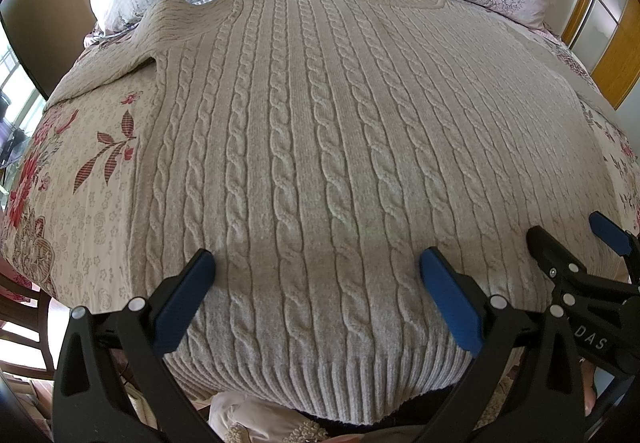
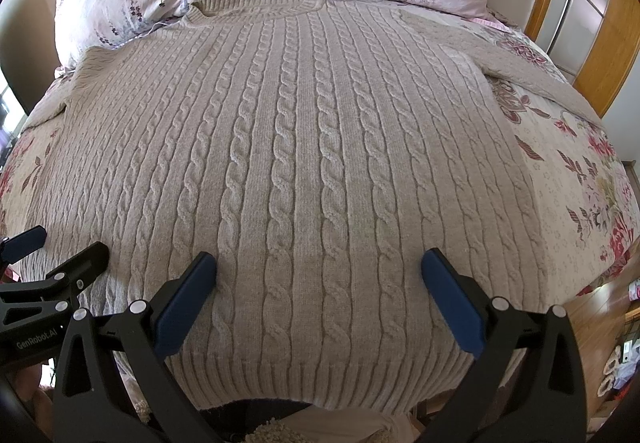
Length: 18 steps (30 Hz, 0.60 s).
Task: Fold small clothes
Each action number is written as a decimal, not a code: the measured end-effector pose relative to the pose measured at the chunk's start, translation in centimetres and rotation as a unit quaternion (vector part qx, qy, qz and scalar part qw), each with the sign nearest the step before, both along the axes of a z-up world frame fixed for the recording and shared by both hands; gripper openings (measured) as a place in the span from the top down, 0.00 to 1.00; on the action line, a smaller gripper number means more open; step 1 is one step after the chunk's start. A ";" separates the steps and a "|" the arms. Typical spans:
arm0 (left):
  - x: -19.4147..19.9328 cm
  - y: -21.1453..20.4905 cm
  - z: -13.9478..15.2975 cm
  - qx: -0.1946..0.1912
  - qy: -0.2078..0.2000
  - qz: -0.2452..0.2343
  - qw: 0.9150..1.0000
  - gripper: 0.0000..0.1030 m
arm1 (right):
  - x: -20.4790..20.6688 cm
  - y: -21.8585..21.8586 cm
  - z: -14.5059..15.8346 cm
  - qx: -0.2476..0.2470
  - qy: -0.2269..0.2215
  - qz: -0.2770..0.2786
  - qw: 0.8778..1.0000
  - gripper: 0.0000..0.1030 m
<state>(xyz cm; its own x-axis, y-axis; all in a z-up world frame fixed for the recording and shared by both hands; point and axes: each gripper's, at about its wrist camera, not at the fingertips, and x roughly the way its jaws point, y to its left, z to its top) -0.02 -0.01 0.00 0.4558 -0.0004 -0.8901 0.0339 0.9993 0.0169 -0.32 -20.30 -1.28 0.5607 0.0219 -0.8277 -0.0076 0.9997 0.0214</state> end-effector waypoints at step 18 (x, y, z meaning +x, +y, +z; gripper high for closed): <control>0.0 -0.2 0.1 0.002 0.000 -0.003 1.000 0.02 | -0.2 0.1 -0.2 0.001 -0.013 0.009 1.000 0.01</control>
